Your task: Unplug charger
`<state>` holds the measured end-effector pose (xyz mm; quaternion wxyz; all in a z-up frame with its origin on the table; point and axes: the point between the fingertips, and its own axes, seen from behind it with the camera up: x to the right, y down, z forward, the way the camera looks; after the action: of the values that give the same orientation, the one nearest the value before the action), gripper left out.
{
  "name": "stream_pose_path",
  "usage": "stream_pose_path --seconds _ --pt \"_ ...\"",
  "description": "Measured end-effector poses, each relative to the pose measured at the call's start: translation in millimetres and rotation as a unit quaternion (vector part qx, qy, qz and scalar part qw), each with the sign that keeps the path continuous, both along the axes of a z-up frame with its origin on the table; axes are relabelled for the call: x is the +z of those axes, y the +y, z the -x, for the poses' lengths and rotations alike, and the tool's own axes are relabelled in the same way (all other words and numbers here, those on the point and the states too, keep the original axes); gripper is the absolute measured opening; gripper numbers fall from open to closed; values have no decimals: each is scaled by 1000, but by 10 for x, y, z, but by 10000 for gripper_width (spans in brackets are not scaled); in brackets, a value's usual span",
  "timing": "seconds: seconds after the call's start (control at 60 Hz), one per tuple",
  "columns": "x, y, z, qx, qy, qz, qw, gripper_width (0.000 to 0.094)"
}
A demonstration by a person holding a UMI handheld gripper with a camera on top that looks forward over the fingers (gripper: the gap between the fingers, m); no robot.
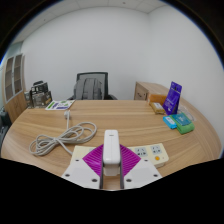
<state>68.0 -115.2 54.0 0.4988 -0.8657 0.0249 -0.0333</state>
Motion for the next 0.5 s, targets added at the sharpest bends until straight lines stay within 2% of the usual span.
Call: stream_pose_path --seconds 0.15,0.317,0.467,0.5 --pt "13 16 7 16 2 18 1000 148" --pt "44 2 -12 31 39 46 998 135" --pt "83 7 -1 43 33 50 997 134" --pt "395 78 -5 43 23 -1 999 134"
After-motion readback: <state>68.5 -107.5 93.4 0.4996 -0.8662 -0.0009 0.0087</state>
